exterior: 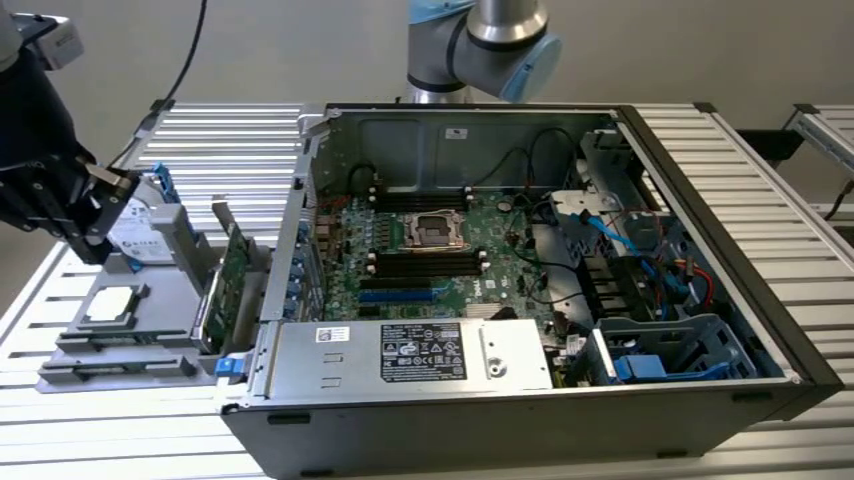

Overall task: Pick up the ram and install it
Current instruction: 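Reach for the ram, then pick up the ram and move it above insertion slot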

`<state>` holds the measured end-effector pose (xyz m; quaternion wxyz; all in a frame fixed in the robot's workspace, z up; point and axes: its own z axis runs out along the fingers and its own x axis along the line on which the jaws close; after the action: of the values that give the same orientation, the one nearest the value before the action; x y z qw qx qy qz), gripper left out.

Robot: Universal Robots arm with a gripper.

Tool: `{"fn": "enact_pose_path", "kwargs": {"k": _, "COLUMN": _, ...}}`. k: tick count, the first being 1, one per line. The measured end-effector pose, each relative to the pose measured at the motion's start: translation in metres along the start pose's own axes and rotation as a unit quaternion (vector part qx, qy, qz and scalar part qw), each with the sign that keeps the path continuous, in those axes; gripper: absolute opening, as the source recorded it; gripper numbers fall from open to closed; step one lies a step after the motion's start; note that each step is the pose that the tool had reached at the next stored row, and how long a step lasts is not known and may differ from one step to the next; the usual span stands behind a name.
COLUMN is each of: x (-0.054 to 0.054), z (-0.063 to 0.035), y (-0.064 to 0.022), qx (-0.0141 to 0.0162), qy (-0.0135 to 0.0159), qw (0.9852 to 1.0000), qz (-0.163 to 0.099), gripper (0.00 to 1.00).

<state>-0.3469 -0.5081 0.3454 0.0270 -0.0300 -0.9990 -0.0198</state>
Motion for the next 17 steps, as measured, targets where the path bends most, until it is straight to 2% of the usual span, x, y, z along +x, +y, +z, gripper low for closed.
{"fn": "enact_pose_path", "kwargs": {"k": 17, "x": 0.0026, "z": 0.0013, "y": -0.002, "qx": 0.0001, "qy": -0.0001, "qw": 1.0, "qz": -0.002, "gripper": 0.11}}
